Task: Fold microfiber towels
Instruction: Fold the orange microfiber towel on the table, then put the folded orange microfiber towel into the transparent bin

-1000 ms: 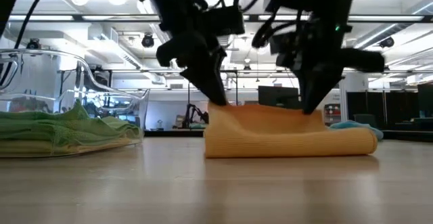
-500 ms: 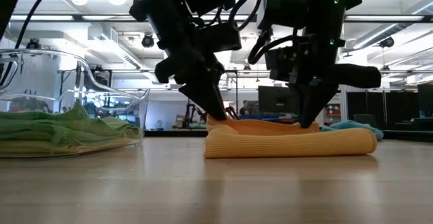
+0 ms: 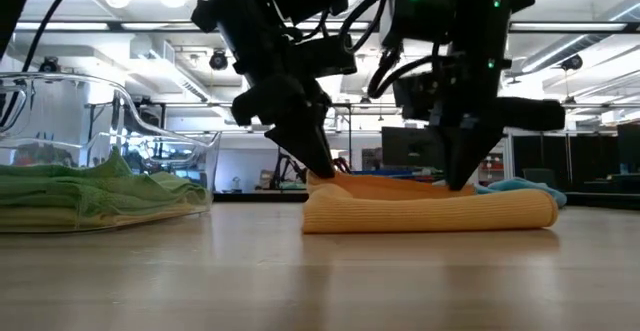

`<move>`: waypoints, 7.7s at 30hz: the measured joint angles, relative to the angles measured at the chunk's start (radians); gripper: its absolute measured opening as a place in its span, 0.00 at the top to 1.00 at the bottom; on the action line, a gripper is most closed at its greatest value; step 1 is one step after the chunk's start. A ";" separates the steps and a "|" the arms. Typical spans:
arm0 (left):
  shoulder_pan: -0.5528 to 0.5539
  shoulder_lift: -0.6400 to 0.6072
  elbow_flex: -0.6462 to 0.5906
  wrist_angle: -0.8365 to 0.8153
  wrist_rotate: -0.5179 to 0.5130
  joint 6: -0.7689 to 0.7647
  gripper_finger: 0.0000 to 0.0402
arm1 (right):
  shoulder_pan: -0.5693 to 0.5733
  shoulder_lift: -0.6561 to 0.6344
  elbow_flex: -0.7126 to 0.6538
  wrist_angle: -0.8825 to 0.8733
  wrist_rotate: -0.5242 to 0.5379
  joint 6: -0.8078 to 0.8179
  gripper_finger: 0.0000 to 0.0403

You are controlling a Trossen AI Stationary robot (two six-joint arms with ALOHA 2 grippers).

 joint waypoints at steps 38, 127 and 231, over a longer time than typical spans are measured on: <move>-0.070 -0.056 -0.187 0.413 -0.019 -0.189 0.61 | 0.297 -0.048 -0.002 0.014 -0.019 0.407 0.65; -0.062 0.336 0.263 0.053 -0.100 -0.974 0.99 | 0.325 -0.308 -0.093 -0.145 0.209 0.468 0.69; -0.216 -0.582 -0.291 -1.001 -0.076 -1.783 0.46 | 0.224 -0.223 -0.062 0.366 0.232 0.186 0.69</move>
